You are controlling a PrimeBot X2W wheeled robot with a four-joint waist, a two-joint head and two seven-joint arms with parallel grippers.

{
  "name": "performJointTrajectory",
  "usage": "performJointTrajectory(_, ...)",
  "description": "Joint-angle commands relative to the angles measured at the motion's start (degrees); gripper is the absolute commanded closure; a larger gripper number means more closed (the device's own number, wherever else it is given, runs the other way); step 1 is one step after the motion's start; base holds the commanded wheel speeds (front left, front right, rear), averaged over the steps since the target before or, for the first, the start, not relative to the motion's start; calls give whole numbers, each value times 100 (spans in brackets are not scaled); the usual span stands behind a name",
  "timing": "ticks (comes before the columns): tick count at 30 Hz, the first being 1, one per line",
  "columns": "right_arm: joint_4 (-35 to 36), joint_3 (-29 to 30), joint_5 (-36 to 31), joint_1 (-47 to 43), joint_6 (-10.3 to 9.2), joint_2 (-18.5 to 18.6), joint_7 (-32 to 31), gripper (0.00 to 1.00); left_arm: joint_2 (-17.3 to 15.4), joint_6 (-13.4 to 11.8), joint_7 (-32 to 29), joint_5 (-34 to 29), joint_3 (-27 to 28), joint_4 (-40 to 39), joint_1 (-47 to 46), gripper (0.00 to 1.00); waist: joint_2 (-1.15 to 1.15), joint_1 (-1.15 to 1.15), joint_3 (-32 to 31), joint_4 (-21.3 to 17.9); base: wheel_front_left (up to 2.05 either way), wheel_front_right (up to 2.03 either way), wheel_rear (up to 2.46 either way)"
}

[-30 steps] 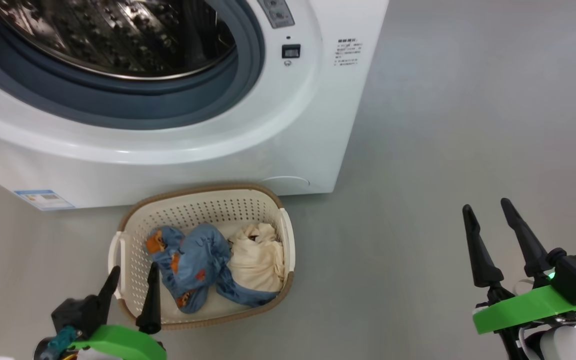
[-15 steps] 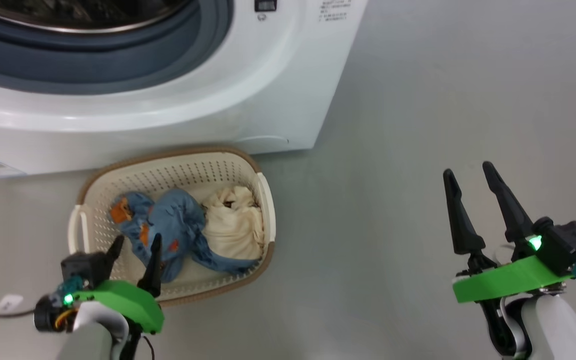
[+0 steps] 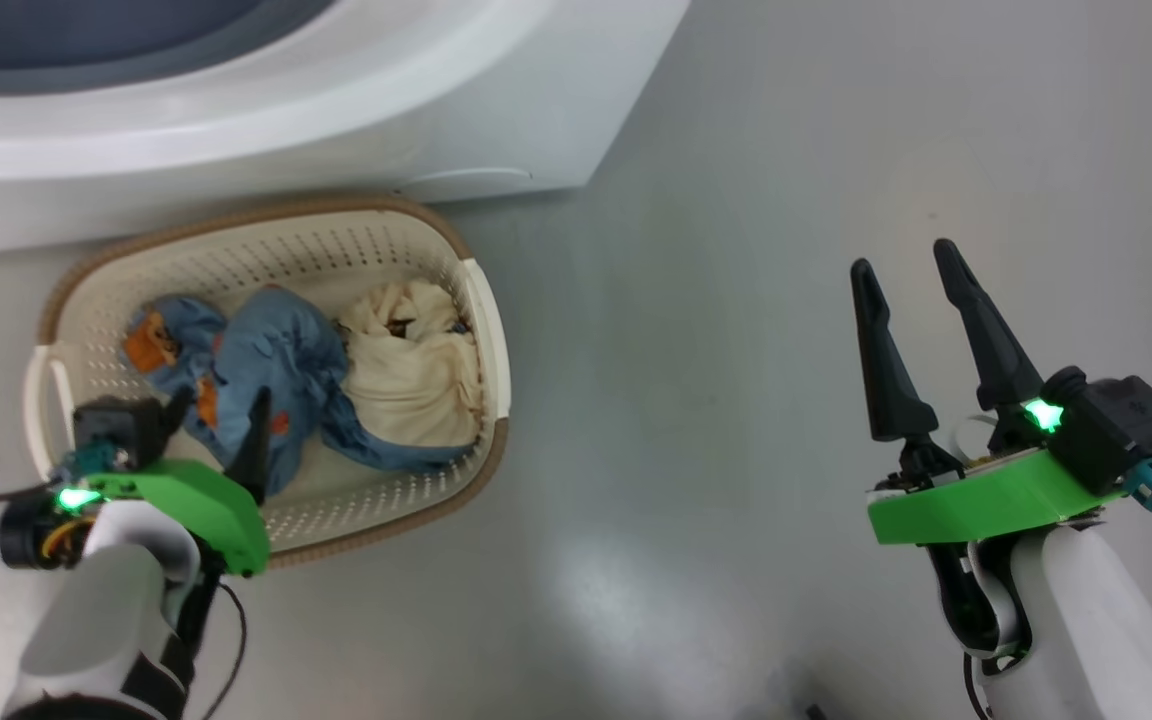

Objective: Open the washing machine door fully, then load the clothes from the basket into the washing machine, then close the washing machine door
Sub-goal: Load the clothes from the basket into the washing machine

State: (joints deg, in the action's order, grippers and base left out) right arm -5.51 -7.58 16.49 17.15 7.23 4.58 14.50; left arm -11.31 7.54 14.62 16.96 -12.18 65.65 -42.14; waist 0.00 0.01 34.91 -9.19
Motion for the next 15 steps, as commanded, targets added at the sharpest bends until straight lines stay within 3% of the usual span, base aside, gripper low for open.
performJointTrajectory(1, 165, -167, -70, 27, 25, -29, 50, 0, -242, -5, 36, -58, 96, 38, -64, 0, 0, -1, 316, -167, 0, 0, 0)
performJointTrajectory(15, 324, -331, -58, 329, 25, -153, 50, 0, -832, -24, -340, -138, -211, 721, -1010, 0, 0, -1, 1120, -486, 0, 0, 0)
